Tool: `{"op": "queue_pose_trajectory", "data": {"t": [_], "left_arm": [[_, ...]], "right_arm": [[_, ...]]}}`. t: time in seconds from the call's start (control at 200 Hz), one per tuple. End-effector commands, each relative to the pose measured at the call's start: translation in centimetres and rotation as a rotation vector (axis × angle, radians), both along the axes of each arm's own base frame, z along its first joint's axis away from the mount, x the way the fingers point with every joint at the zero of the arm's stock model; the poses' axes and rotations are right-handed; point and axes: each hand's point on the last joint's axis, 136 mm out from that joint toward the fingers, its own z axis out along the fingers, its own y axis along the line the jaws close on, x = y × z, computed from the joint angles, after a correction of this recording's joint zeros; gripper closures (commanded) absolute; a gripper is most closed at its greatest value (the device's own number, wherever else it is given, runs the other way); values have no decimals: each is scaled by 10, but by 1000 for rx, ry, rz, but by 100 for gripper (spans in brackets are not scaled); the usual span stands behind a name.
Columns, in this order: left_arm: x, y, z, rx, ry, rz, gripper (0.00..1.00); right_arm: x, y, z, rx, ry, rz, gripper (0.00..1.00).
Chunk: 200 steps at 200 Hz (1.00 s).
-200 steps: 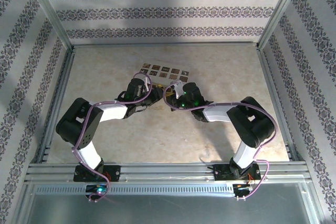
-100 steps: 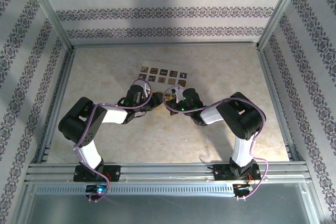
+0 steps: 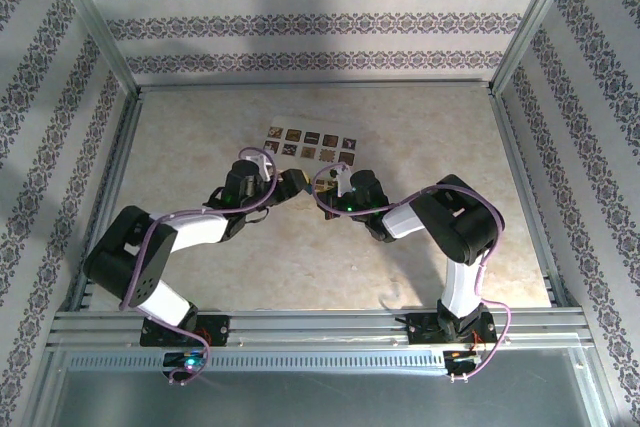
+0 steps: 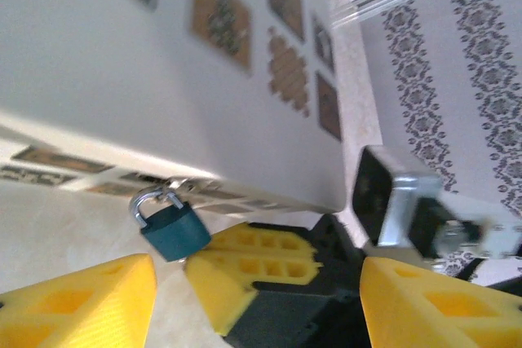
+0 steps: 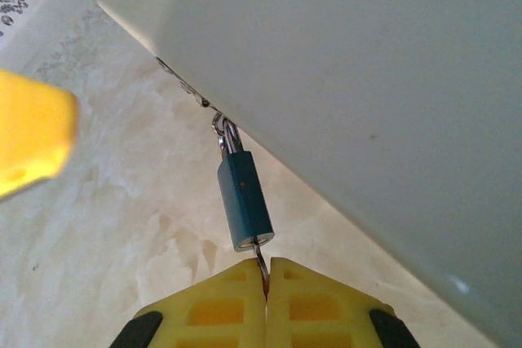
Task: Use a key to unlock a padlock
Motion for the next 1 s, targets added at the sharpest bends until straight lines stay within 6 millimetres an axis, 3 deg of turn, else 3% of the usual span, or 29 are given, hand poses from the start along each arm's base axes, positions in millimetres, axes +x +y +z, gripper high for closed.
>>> {"op": "queue_pose_trajectory", "data": {"t": [0.0, 0.32, 0.52, 0.994], "left_arm": [[0, 20, 3, 76, -52, 35, 32], [-5, 50, 24, 234, -133, 111, 27], [-11, 69, 28, 239, -144, 187, 24], [-32, 72, -7, 64, 12, 241, 26]], "right_arm": [[1, -1, 0, 26, -2, 1, 100], [0, -1, -1, 33, 14, -3, 100], [-2, -1, 3, 47, 29, -10, 100], [-14, 3, 9, 103, 138, -29, 100]]}}
